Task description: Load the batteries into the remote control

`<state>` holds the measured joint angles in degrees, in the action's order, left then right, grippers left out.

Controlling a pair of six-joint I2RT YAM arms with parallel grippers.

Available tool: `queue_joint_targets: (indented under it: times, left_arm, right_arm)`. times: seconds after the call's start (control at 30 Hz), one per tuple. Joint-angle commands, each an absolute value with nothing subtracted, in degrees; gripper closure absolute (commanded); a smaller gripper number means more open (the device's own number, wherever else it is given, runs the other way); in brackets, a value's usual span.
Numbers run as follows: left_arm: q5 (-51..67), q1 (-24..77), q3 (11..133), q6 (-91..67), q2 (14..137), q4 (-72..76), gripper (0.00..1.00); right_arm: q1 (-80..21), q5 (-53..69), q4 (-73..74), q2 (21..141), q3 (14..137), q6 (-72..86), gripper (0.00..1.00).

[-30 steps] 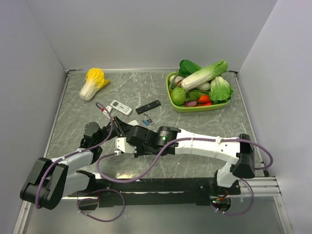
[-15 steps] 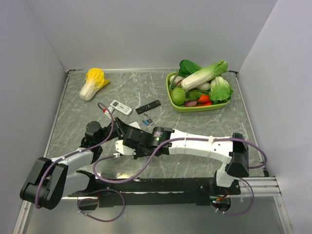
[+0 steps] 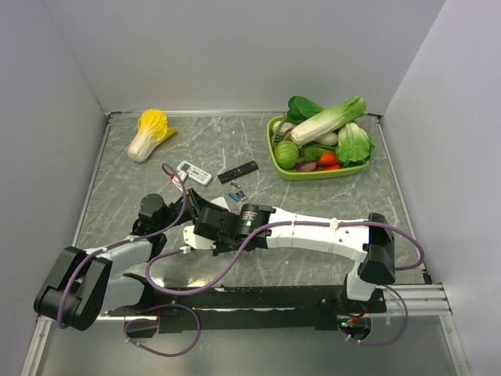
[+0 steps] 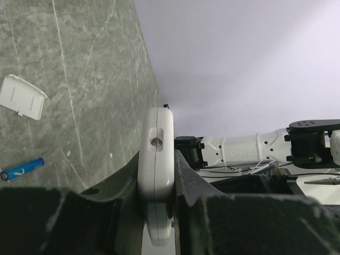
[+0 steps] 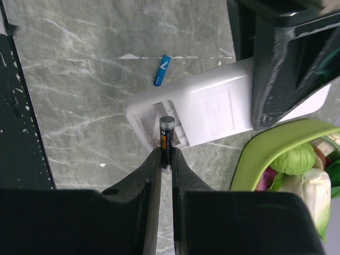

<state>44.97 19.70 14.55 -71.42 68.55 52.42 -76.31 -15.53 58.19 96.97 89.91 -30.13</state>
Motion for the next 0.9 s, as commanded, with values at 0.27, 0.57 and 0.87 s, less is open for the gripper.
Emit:
queue_joint_targets:
  times: [0.27, 0.57, 0.87]
  left_arm:
    - [46.5, 20.3, 17.3, -71.2, 69.4, 55.9, 0.99]
    - [46.8, 20.4, 17.5, -71.5, 69.9, 56.7, 0.99]
    - [47.1, 20.6, 17.4, -71.5, 69.5, 57.1, 0.99]
  right_arm:
    - [-77.2, -17.2, 60.8, 99.2, 93.2, -31.2, 0.98]
    - [-77.3, -17.4, 61.3, 99.6, 92.9, -31.0, 0.98]
    - [-77.3, -17.8, 60.2, 100.6, 93.6, -30.9, 0.98]
